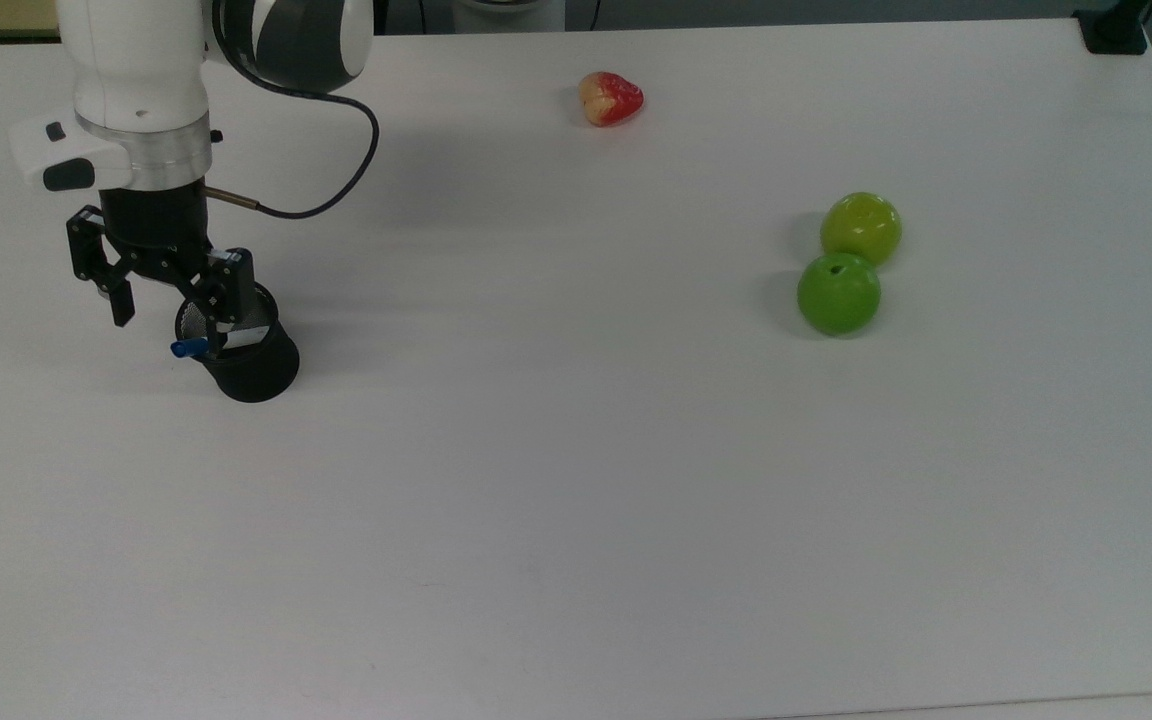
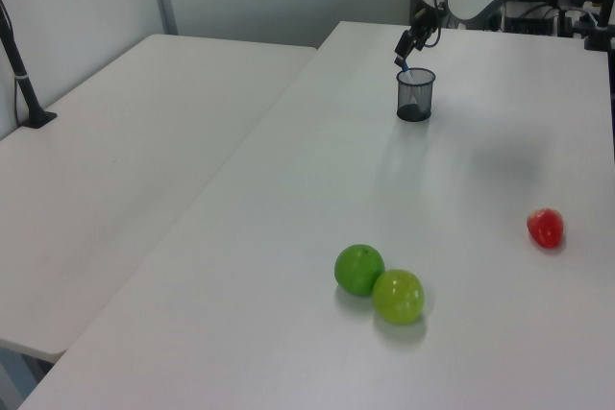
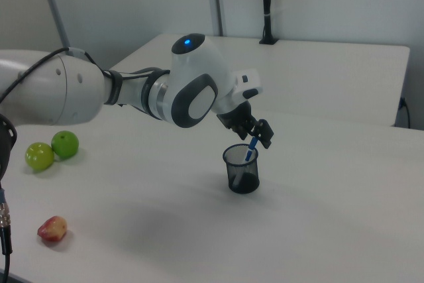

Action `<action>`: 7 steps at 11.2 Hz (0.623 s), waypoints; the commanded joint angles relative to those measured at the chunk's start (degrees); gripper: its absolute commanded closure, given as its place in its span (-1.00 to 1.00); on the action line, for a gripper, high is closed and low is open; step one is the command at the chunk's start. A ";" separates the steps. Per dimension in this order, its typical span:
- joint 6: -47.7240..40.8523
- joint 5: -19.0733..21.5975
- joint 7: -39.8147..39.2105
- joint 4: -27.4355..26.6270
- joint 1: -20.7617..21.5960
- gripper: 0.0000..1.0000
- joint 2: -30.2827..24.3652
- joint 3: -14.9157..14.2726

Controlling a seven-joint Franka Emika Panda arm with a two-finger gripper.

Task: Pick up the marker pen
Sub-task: 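Move the open gripper over the black mesh pen cup and lower it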

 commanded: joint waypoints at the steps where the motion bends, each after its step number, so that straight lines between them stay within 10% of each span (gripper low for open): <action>1: 1.19 -0.24 0.87 0.49 0.53 -0.33 0.49 -0.20; 7: 1.72 -0.33 0.78 0.41 0.79 0.19 1.37 -0.29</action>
